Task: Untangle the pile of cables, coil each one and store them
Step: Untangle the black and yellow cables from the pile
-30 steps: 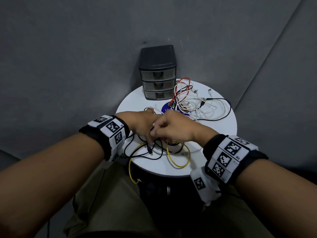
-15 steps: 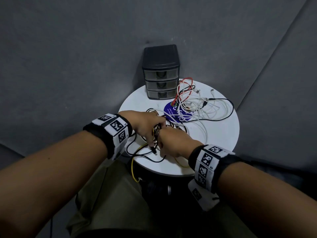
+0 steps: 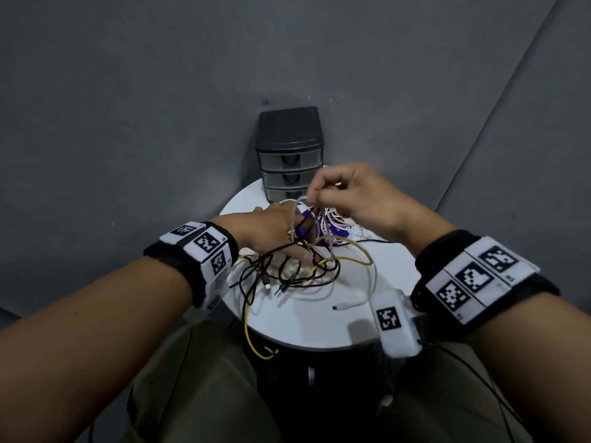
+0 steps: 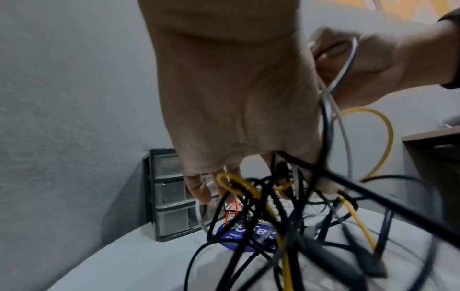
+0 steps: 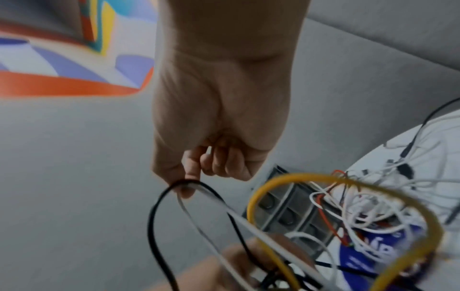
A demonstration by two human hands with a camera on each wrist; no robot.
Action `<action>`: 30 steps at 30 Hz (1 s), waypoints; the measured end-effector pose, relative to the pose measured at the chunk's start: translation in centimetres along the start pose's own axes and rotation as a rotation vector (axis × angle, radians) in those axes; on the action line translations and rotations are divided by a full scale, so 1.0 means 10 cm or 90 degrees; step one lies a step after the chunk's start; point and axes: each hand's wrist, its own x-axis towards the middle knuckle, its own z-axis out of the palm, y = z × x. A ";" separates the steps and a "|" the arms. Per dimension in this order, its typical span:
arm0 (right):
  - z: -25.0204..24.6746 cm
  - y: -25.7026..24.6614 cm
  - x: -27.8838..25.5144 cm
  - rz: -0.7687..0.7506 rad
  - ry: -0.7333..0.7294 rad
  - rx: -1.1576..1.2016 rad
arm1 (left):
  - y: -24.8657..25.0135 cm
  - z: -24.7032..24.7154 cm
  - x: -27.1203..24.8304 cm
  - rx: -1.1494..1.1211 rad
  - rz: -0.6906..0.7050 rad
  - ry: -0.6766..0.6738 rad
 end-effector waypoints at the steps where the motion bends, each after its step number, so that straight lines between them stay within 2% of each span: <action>1: -0.02 -0.04 0.01 -0.015 0.019 0.036 | 0.00 0.00 0.00 -0.019 0.022 0.020; 4: -0.05 -0.09 0.06 -0.032 0.074 0.138 | -0.01 0.04 0.01 -0.043 0.023 0.029; 7: -0.08 -0.13 0.09 0.002 0.154 0.268 | -0.04 0.02 0.06 -0.044 0.062 0.032; 10: -0.15 -0.06 0.11 0.070 0.228 0.289 | -0.09 0.00 0.07 -0.013 -0.002 0.030; 12: -0.21 0.02 0.10 0.118 0.225 0.155 | -0.12 0.01 0.07 -0.011 -0.030 0.051; 16: -0.28 0.08 0.08 0.195 0.083 -0.250 | -0.11 0.00 0.06 -0.024 -0.076 0.087; 19: -0.23 0.14 0.12 0.200 0.104 -0.419 | -0.04 -0.03 0.08 0.025 -0.111 0.098; 21: -0.12 0.12 0.12 0.139 0.112 -0.498 | 0.02 -0.03 0.11 0.037 -0.142 0.097; 25: 0.15 0.04 0.13 -0.086 0.020 -0.786 | 0.11 -0.04 0.17 0.067 -0.193 0.114; 27: 0.23 0.02 0.13 -0.072 -0.020 -0.790 | 0.14 -0.06 0.15 0.056 -0.190 0.116; 30: 0.21 0.04 0.17 0.046 -0.021 -0.679 | 0.13 -0.10 0.11 0.027 -0.152 0.110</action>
